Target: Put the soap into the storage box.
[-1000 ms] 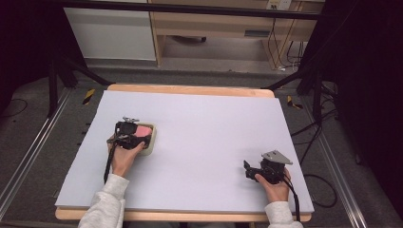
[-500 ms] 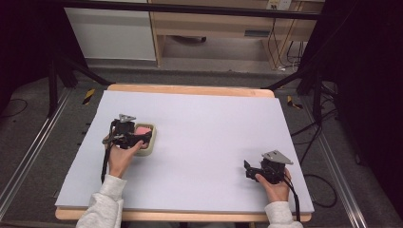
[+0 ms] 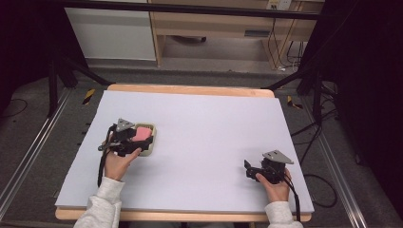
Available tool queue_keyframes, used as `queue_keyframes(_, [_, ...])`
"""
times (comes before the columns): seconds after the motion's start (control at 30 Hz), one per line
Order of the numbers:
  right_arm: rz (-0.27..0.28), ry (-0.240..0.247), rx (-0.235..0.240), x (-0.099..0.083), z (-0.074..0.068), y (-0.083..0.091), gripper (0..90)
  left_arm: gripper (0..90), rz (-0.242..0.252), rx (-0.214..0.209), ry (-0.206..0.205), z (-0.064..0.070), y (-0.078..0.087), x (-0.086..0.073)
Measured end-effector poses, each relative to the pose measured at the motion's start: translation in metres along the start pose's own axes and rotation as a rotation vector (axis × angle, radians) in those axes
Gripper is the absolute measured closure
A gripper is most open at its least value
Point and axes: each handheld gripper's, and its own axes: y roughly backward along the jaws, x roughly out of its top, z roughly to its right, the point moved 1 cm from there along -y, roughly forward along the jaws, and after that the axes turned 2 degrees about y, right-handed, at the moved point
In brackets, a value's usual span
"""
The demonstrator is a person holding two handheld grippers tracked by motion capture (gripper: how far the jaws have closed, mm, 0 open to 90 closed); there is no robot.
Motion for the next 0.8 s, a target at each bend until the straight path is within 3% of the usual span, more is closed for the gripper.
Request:
queue_keyframes(0.27, [0.003, -0.007, -0.005, 0.0, 0.0, 0.001, 7.0, 22.7, 0.025, -0.02, -0.044, -0.005, 0.019, -0.02])
queue_keyframes(0.5, [0.007, -0.002, -0.009, 0.0, 0.0, 0.001, 6.7, 20.0, 0.014, -0.016, -0.029, -0.018, 0.035, -0.041])
queue_keyframes(0.63, [0.01, -0.001, -0.01, 0.0, 0.0, 0.001, 6.7, 17.8, 0.014, -0.034, -0.004, -0.026, 0.043, -0.055])
queue_keyframes(0.8, [0.015, 0.004, -0.011, 0.0, 0.0, 0.001, 6.7, 15.5, -0.01, -0.015, 0.009, -0.035, 0.047, -0.067])
